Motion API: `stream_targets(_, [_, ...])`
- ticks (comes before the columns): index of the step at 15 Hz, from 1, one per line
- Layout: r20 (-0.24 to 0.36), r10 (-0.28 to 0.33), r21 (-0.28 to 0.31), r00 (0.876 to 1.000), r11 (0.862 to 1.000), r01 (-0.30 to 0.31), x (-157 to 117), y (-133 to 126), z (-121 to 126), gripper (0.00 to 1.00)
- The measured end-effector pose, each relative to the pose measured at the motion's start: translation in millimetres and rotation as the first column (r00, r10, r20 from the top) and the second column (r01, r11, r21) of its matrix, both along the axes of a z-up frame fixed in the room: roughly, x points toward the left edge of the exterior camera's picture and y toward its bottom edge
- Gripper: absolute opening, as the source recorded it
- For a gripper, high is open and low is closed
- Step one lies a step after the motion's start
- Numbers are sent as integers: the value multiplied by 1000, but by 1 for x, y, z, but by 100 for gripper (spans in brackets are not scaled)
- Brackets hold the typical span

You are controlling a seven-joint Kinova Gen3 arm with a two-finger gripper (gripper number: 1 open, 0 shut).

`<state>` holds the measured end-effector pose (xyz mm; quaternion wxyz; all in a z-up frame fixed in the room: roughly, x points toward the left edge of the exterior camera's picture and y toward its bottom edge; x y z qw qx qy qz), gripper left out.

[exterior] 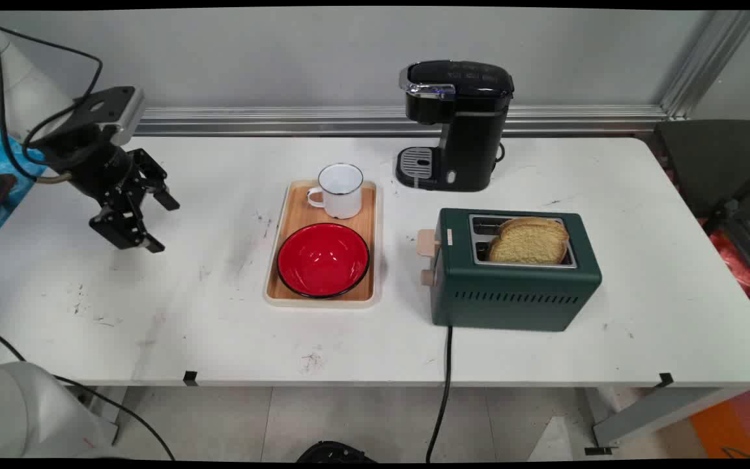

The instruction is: Press the toaster switch

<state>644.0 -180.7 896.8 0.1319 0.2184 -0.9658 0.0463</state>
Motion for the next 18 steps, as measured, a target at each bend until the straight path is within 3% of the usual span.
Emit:
stream_targets(8, [-28, 23, -4, 999, 1000, -23, -7, -7, 1, 0])
stream_targets(18, [-160, 1, -77, 987, 997, -14, -85, -55, 30, 0])
